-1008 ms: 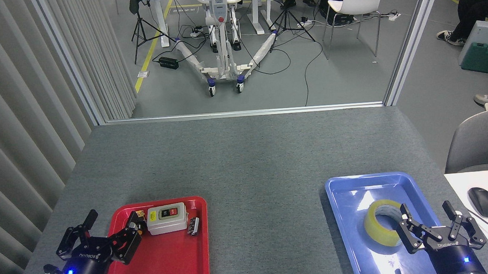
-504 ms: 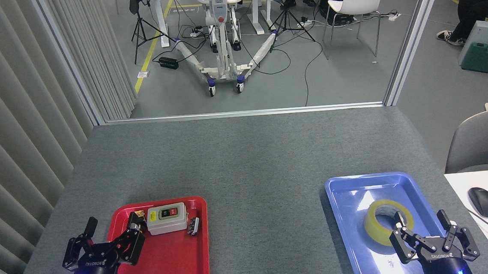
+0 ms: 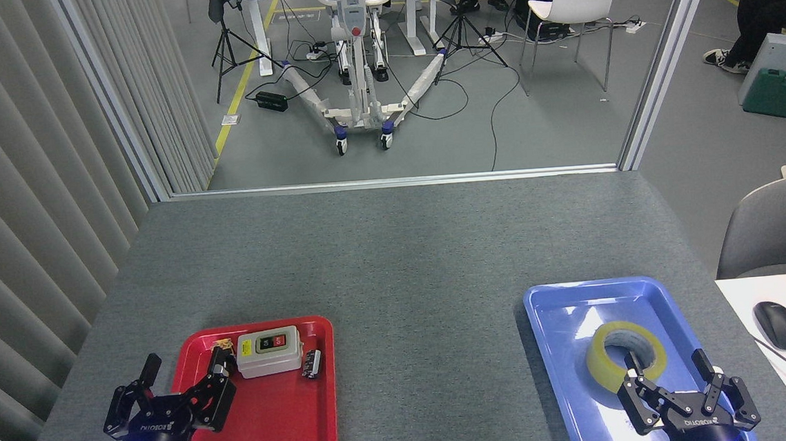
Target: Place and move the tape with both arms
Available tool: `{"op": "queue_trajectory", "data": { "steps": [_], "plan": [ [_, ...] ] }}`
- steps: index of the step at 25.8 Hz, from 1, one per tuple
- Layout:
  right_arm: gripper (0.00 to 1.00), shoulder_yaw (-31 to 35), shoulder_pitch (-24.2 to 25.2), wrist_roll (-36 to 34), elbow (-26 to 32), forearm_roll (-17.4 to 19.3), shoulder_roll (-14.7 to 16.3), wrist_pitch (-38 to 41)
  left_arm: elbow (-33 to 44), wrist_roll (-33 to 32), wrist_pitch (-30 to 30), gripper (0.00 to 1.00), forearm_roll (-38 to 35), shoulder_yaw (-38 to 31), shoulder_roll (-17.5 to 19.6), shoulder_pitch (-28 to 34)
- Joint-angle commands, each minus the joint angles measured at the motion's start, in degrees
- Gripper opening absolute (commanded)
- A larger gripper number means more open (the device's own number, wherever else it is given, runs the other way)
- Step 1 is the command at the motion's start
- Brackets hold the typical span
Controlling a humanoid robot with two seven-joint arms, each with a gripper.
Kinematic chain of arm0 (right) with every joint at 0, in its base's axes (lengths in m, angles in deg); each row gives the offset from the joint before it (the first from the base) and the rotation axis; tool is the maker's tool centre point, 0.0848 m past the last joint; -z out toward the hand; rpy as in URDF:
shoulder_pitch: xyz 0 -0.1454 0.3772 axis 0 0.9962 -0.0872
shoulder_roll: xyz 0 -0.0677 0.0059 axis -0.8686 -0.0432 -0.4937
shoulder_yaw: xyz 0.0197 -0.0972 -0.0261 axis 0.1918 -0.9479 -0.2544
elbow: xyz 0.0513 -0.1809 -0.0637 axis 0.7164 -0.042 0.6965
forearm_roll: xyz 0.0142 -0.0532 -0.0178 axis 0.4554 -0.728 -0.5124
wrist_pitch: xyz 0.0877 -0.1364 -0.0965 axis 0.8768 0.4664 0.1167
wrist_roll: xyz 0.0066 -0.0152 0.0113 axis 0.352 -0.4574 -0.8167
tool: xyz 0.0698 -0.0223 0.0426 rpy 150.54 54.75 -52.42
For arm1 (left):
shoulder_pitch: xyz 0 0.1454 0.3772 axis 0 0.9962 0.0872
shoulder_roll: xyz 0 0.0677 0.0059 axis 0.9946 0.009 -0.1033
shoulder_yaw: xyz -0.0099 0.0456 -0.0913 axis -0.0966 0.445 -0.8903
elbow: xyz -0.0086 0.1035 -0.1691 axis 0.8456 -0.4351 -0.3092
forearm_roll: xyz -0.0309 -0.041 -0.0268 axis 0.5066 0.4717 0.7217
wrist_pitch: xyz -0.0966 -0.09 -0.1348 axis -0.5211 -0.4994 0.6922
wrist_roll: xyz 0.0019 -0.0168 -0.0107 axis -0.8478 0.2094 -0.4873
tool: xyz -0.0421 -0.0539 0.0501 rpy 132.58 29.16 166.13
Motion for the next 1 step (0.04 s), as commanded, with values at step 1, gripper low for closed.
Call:
{"op": "queue_trajectory", "data": {
  "steps": [1],
  "plan": [
    [0.99, 0.02, -0.05, 0.05, 0.00, 0.09, 0.08, -0.03, -2.31, 0.80, 0.68, 0.99, 0.13, 0.37, 1.01, -0.16]
  ]
}}
